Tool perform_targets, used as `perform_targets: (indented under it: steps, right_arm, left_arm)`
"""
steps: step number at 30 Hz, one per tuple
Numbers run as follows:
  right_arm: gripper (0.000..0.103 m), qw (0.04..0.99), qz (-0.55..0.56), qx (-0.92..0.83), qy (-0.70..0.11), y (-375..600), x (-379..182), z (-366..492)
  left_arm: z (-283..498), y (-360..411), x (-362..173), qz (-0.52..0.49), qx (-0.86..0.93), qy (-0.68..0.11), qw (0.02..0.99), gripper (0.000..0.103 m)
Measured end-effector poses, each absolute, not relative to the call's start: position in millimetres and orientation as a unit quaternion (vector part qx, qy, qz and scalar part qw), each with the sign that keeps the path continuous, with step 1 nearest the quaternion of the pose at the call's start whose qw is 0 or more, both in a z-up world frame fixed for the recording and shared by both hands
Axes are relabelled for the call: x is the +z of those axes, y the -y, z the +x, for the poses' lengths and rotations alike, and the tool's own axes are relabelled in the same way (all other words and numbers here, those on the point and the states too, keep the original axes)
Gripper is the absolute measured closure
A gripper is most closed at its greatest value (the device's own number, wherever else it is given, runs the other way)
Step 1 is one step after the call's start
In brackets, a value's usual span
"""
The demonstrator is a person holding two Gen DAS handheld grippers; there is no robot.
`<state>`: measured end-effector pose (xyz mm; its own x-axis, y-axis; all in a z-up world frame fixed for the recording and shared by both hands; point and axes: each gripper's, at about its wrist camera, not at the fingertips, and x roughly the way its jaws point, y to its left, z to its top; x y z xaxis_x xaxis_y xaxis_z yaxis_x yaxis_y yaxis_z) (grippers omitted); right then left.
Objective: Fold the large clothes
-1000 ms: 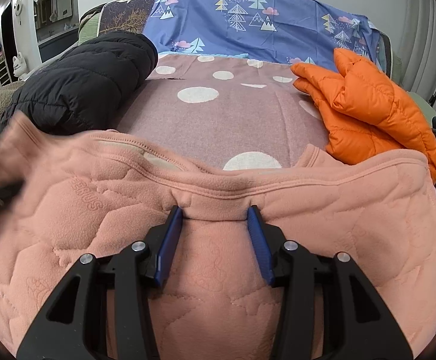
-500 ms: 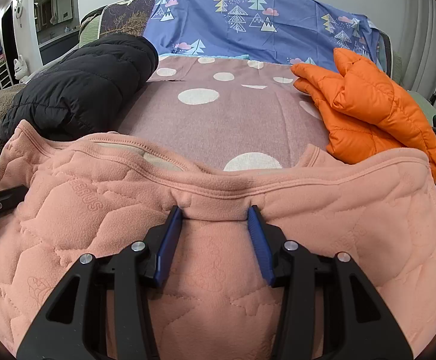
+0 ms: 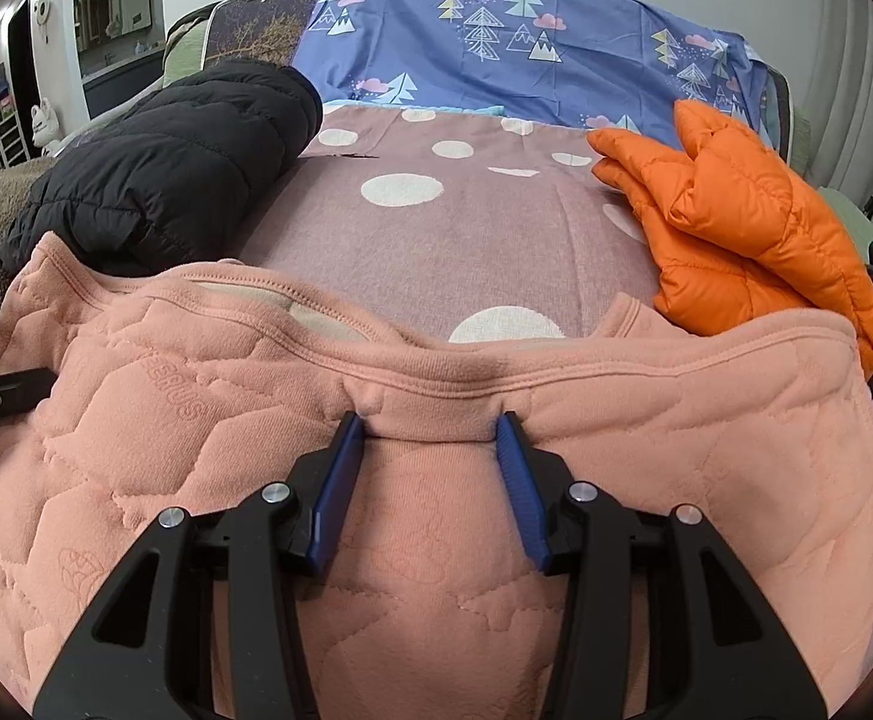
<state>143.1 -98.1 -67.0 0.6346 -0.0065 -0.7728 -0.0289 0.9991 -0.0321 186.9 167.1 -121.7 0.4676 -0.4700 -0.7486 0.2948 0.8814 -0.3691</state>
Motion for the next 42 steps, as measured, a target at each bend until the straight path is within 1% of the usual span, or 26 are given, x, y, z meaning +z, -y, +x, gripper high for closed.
perform_targets:
  steps: [4,5,6,8,9,11,14,16,20,21,22,23,27,33,35,37,38,39,40,41,42]
  right_arm:
    - [0.055,0.903,-0.029,0.000,-0.428,96,-63,141]
    - [0.055,0.904,-0.031,0.000,-0.427,96,-61,139]
    - [0.055,0.904,-0.033,0.000,-0.426,96,-57,136]
    - [0.055,0.908,-0.048,-0.012,-0.416,94,-45,124]
    - [0.055,0.911,-0.062,-0.019,-0.407,91,-39,115]
    - [0.055,0.918,-0.088,-0.016,-0.387,81,-30,94]
    - [0.055,0.925,-0.134,0.034,-0.353,53,-17,52]
    - [0.046,0.921,-0.189,0.072,-0.334,23,-18,20]
    - [0.043,0.904,-0.260,0.139,-0.311,-26,-28,-24]
    - [0.039,0.898,-0.274,0.160,-0.305,-38,-31,-35]
    - [0.031,0.893,-0.285,0.175,-0.301,-46,-34,-42]
    - [0.027,0.885,-0.305,0.191,-0.294,-57,-39,-50]
    - [0.027,0.864,-0.375,0.197,-0.272,-89,-60,-62]
    - [0.026,0.842,-0.428,0.190,-0.268,-115,-86,-55]
    - [0.026,0.845,-0.424,0.187,-0.269,-119,-90,-49]
    - [0.018,0.853,-0.407,0.178,-0.273,-121,-89,-36]
    - [0.018,0.856,-0.400,0.178,-0.276,-122,-89,-31]
    - [0.018,0.860,-0.385,0.181,-0.283,-122,-90,-23]
    - [0.038,0.863,-0.371,0.180,-0.291,-121,-89,-18]
    - [0.051,0.867,-0.365,0.168,-0.294,-119,-89,-14]
    - [0.065,0.875,-0.352,0.158,-0.291,-114,-85,-11]
  left_arm:
    - [189,-160,-121,-0.082,-0.230,-0.463,0.852,0.002]
    - [189,-160,-120,-0.082,-0.235,-0.463,0.851,0.007]
    - [189,-160,-119,-0.083,-0.244,-0.463,0.848,0.016]
    - [186,-158,-114,-0.071,-0.260,-0.459,0.847,0.025]
    - [184,-157,-111,-0.061,-0.266,-0.456,0.847,0.028]
    - [183,-156,-109,-0.053,-0.269,-0.455,0.847,0.030]
    - [183,-154,-108,-0.047,-0.270,-0.455,0.847,0.030]
    - [183,-154,-109,-0.049,-0.272,-0.452,0.848,0.030]
    - [185,-159,-113,-0.065,-0.272,-0.451,0.848,0.025]
    - [185,-160,-113,-0.068,-0.271,-0.452,0.847,0.024]
    - [185,-161,-114,-0.071,-0.270,-0.453,0.847,0.023]
    - [186,-161,-114,-0.074,-0.270,-0.455,0.845,0.021]
    - [194,-165,-119,-0.097,-0.277,-0.466,0.835,0.017]
    - [197,-164,-120,-0.099,-0.285,-0.466,0.832,0.015]
    - [198,-165,-121,-0.100,-0.289,-0.466,0.830,0.015]
    - [199,-165,-121,-0.100,-0.292,-0.465,0.830,0.014]
    - [199,-166,-122,-0.101,-0.293,-0.464,0.830,0.014]
    - [200,-166,-122,-0.104,-0.294,-0.463,0.830,0.015]
    - [200,-166,-122,-0.106,-0.295,-0.462,0.830,0.015]
    - [200,-167,-122,-0.108,-0.296,-0.459,0.830,0.019]
    - [199,-167,-122,-0.110,-0.301,-0.457,0.830,0.025]
